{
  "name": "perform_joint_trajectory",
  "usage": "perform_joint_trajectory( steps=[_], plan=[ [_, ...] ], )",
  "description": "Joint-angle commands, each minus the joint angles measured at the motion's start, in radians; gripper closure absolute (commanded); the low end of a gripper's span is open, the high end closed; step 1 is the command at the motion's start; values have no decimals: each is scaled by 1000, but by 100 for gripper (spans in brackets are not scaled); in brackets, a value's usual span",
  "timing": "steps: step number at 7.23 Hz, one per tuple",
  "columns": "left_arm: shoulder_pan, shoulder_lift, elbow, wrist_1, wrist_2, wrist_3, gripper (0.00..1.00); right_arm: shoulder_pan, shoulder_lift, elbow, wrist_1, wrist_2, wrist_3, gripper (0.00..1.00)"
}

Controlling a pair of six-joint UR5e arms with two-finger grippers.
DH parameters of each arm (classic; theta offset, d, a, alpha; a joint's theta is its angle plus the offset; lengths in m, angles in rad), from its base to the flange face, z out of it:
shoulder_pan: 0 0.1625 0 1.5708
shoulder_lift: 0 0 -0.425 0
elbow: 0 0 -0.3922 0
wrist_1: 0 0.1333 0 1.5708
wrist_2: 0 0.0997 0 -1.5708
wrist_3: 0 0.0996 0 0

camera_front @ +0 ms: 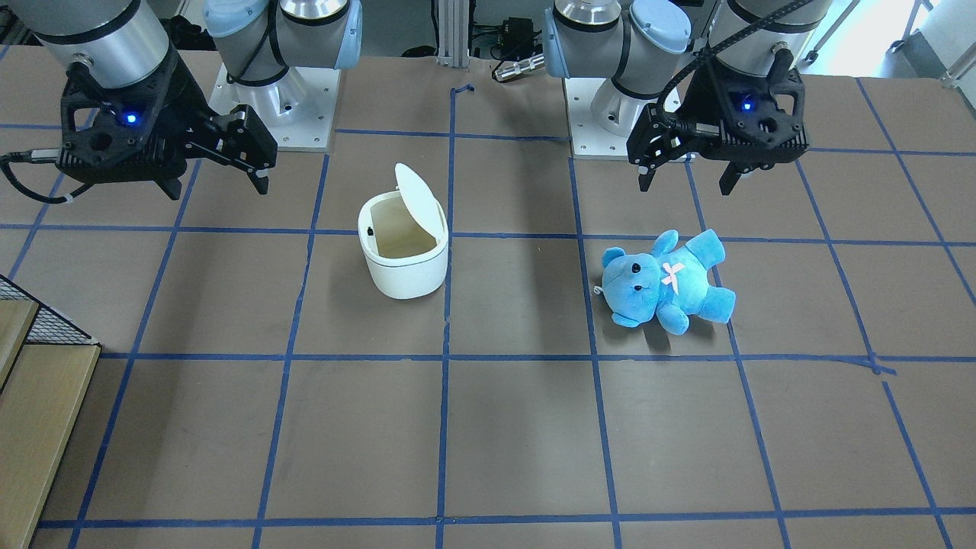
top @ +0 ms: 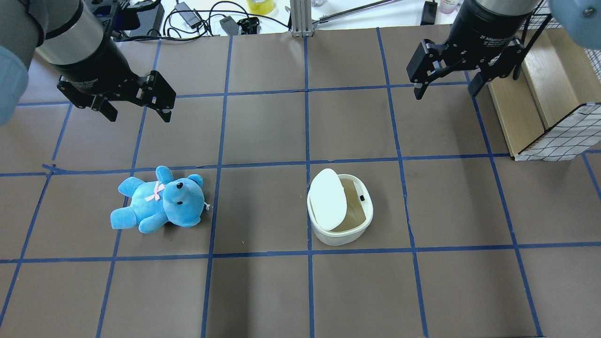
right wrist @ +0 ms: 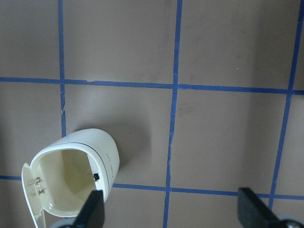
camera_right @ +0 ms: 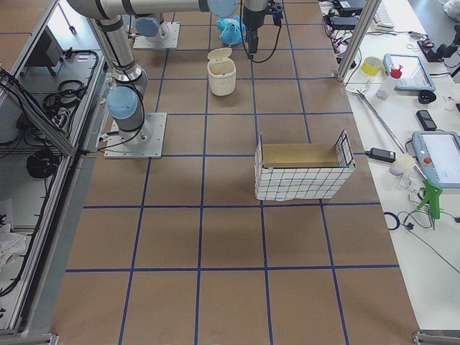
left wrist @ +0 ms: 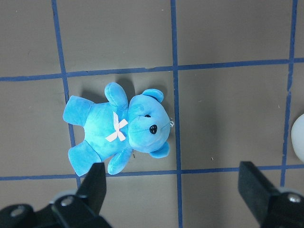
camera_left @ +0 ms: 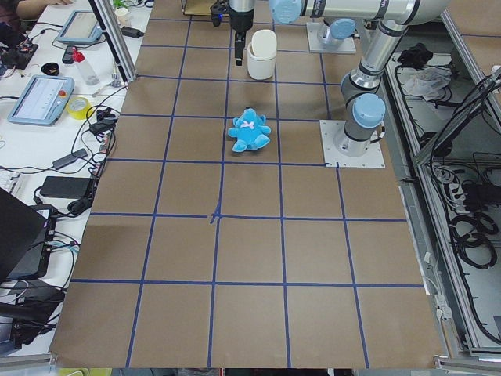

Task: Open trash can with right arm

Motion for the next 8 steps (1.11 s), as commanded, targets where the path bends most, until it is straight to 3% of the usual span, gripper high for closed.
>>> perform_joint_trajectory(
  steps=[1, 8],
  plan=[
    [0, 0, 0, 0, 0, 0, 0, 0, 0, 0, -2, 0, 0, 0],
    [0, 0, 0, 0, 0, 0, 0, 0, 2, 0, -2, -49, 3, 0]
  ],
)
